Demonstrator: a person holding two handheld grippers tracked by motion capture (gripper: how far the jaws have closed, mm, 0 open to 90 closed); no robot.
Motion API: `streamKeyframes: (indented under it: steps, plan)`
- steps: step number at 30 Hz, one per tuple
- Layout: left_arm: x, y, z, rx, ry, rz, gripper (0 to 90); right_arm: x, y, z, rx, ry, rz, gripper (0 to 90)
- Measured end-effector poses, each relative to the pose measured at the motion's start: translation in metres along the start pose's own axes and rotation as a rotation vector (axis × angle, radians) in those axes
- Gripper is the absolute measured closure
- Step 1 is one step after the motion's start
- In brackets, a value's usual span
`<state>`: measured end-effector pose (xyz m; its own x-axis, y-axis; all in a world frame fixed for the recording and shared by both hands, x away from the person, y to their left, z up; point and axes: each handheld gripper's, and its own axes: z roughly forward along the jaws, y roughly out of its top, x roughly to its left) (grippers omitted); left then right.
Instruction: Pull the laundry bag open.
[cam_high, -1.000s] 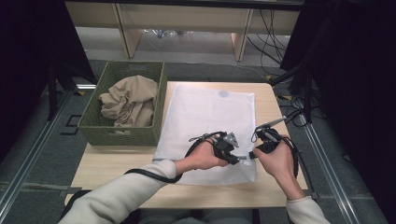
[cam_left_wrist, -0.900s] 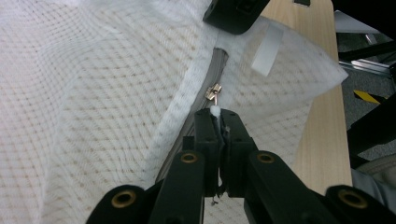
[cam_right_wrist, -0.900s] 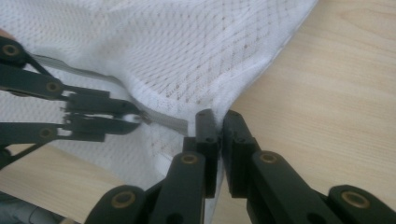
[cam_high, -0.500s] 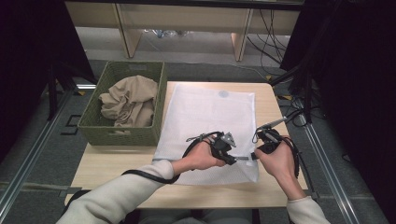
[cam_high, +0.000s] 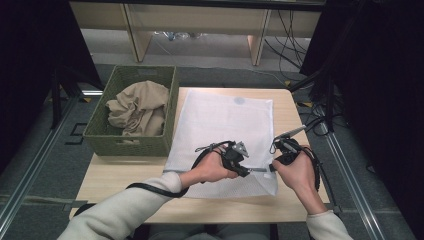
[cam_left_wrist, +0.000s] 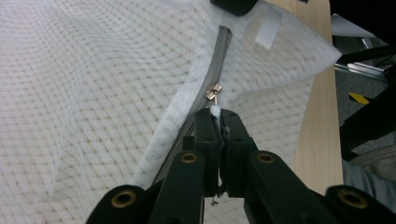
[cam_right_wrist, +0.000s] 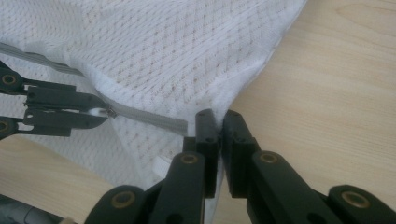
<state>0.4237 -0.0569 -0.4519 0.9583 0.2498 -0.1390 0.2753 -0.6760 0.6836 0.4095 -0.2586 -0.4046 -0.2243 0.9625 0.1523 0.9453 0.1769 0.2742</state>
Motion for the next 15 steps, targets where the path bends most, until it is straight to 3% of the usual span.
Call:
streamKeyframes:
  steps: [4,5,6,7,14,15]
  plan:
    - [0.0013,-0.003,-0.0031,0.001,0.001,-0.009,87.0,-0.0011,-0.0005,-0.0005,0.008,0.01,0.017,86.9]
    - [0.0014,-0.0035,-0.0037,-0.001,0.001,-0.01,87.0,-0.0038,-0.0002,0.002,-0.021,0.009,-0.03,86.9]
    - [0.0013,-0.0041,-0.0041,-0.003,0.001,-0.013,87.0,-0.0038,-0.0002,0.002,-0.021,0.009,-0.03,86.9]
    - [0.0017,-0.0046,-0.0056,0.003,0.004,-0.004,87.0,0.0006,0.0,0.0004,0.008,0.007,0.011,86.9]
    - [0.0026,-0.0081,-0.0091,0.003,0.01,-0.014,87.0,-0.0038,-0.0003,0.0012,-0.012,0.001,-0.011,86.9]
    - [0.0031,-0.0088,-0.0096,-0.001,0.006,-0.018,87.0,-0.0023,-0.0002,0.0005,0.006,-0.005,0.019,86.9]
